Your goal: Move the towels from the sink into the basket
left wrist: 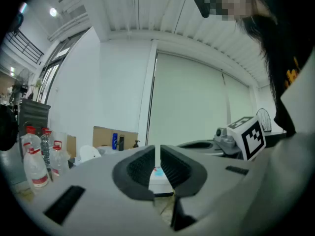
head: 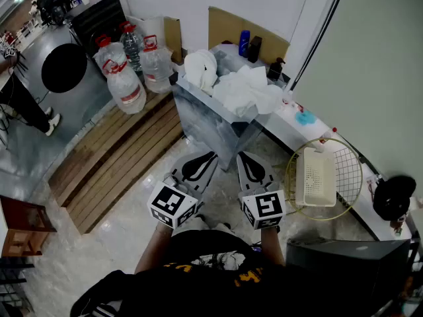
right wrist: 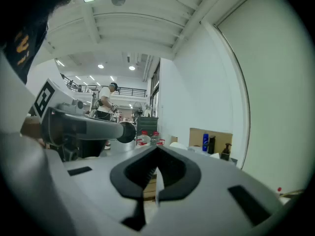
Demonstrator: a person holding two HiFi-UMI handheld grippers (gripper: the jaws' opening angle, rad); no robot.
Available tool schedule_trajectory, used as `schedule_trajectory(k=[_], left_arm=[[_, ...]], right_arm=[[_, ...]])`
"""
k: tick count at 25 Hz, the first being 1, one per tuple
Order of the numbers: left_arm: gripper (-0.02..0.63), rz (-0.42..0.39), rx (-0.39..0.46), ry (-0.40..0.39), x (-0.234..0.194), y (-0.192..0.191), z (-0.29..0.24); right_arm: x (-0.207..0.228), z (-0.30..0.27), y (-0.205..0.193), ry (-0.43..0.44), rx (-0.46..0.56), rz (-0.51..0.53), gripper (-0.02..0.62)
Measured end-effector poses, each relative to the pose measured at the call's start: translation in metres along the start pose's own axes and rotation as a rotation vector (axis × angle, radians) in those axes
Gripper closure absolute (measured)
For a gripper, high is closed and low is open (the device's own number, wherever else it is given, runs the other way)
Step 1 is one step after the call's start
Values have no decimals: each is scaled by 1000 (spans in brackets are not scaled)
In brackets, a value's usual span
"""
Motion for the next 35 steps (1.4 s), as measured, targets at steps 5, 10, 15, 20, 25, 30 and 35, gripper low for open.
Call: schedule_trajectory(k=[5, 10, 15, 20, 25, 30, 35], left_arm=[[583, 1, 12, 13, 8, 0, -5], [583, -3, 14, 34, 19, 0, -11], [583, 9, -4, 69, 30, -10, -14], [583, 16, -34, 82, 27, -16, -24], [583, 37, -69, 90, 4, -25, -44], [583, 42, -81, 87, -38, -34, -78], [583, 46, -77, 60, -92, -31, -111]], right_arm=[[8, 9, -3, 6, 4, -4, 591], [19, 19, -6, 19, 32, -30, 589], [22, 30, -22, 51, 7, -25, 588], [33, 24, -30, 72, 6, -72, 587], [49, -2, -33, 91, 3, -83, 586], [66, -45, -37, 108, -11, -71, 586], [85, -108, -33, 105, -33, -60, 586]])
Point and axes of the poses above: the fingertips, and each gripper's own axes: z backward along the fingers, x to its right, y out of its top, the point moved 7 cm from there along z, backward along the fingers, and after that the axes turned 13 degrees about -y, right-handed, at the moved point
